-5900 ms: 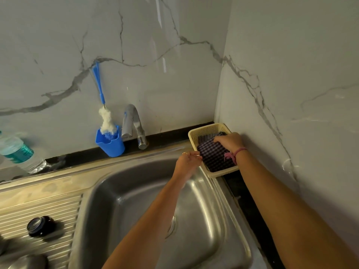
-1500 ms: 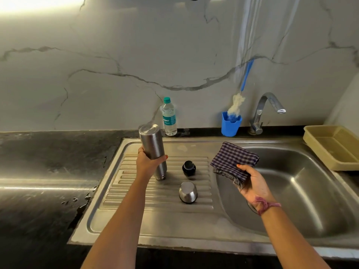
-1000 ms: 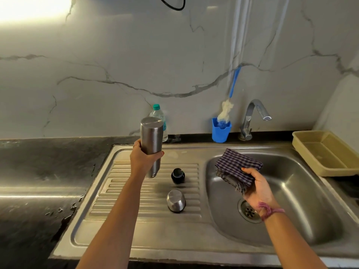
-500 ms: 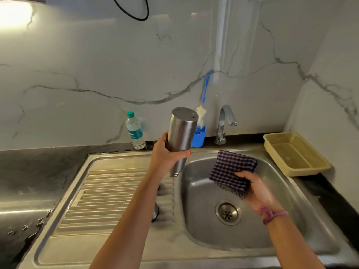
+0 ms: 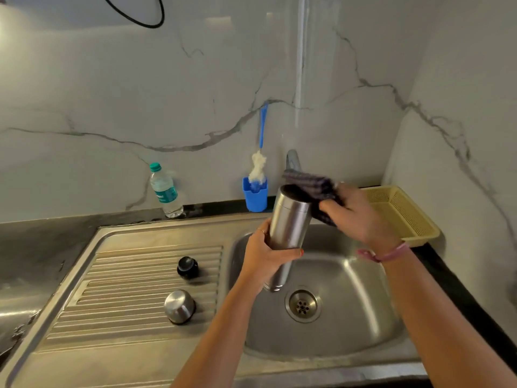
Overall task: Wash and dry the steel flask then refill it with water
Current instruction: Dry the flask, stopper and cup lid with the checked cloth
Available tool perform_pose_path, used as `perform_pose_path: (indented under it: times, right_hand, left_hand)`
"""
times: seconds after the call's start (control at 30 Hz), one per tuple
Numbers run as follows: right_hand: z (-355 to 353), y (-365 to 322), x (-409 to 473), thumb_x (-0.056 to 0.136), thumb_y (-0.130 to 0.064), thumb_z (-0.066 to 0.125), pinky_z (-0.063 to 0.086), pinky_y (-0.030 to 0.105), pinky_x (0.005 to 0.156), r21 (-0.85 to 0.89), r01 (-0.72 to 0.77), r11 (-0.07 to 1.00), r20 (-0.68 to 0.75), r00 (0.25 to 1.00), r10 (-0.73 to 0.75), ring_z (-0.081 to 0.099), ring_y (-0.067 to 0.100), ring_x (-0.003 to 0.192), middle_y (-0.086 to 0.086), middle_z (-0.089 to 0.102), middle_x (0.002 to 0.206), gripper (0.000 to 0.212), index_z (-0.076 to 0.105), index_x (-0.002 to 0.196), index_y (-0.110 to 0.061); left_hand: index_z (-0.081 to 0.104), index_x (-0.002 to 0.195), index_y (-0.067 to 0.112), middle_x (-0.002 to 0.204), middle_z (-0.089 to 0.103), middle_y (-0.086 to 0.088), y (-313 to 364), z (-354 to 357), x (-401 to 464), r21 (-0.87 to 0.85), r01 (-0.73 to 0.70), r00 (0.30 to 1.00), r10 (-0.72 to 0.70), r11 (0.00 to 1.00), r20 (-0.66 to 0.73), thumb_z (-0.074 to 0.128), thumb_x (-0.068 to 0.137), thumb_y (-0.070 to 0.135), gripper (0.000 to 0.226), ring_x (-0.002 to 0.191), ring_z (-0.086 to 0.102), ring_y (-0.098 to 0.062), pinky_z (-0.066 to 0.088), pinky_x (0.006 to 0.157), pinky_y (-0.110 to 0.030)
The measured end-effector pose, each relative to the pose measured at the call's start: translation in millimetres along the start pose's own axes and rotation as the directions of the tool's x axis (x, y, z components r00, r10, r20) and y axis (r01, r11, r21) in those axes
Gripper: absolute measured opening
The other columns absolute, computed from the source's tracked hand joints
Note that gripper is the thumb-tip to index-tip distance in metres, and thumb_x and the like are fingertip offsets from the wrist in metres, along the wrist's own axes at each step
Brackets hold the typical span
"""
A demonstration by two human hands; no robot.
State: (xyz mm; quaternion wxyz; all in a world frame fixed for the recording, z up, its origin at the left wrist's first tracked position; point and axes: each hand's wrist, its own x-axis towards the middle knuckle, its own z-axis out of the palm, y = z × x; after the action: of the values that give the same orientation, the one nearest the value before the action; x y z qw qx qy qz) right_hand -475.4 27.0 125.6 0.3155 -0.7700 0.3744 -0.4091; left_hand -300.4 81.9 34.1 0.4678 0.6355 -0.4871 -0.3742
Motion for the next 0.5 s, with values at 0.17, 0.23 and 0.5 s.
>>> perform_pose_path:
  times: [0.17,0.23,0.5]
  right_hand:
    - [-2.5,15.2,0.2,0.092,-0.019,0.054,0.025,0.023,0.115,-0.299,0.307,0.904,0.247,0.939,-0.238,0.033,0.002,0.137,-0.005,0.044,0.147,0.051,0.045,0.143,-0.017]
    - [-6.8,23.8,-7.6,0.093,-0.020,0.048,0.029,0.029,0.116,-0.220,0.400,0.890,0.245,0.905,-0.347,0.036,0.008,0.139,0.001,0.046,0.147,0.050,0.047,0.142,-0.011]
    - [-33.0,48.8,-8.1,0.084,-0.020,0.046,0.046,0.017,0.094,-0.111,0.332,0.937,0.136,0.939,-0.316,0.059,-0.005,0.111,-0.006,0.065,0.120,0.048,0.062,0.125,-0.002]
  left_hand:
    - [0.056,0.125,0.026,0.109,0.067,0.007,-5.9,14.6,-0.6,-0.027,0.028,0.999,-0.029,0.999,-0.018,0.092,0.059,0.016,0.076,0.097,0.065,-0.009,0.054,0.079,-0.024]
    - [0.056,0.126,0.026,0.109,0.067,0.006,-10.2,18.9,-0.8,-0.028,0.032,0.999,-0.032,0.999,-0.027,0.093,0.057,0.019,0.079,0.099,0.065,-0.012,0.057,0.083,-0.031]
    - [0.056,0.127,0.031,0.108,0.068,0.008,-12.8,39.7,-1.3,-0.022,0.064,0.998,-0.064,0.998,0.012,0.092,0.051,0.021,0.085,0.098,0.066,-0.012,0.058,0.087,-0.039]
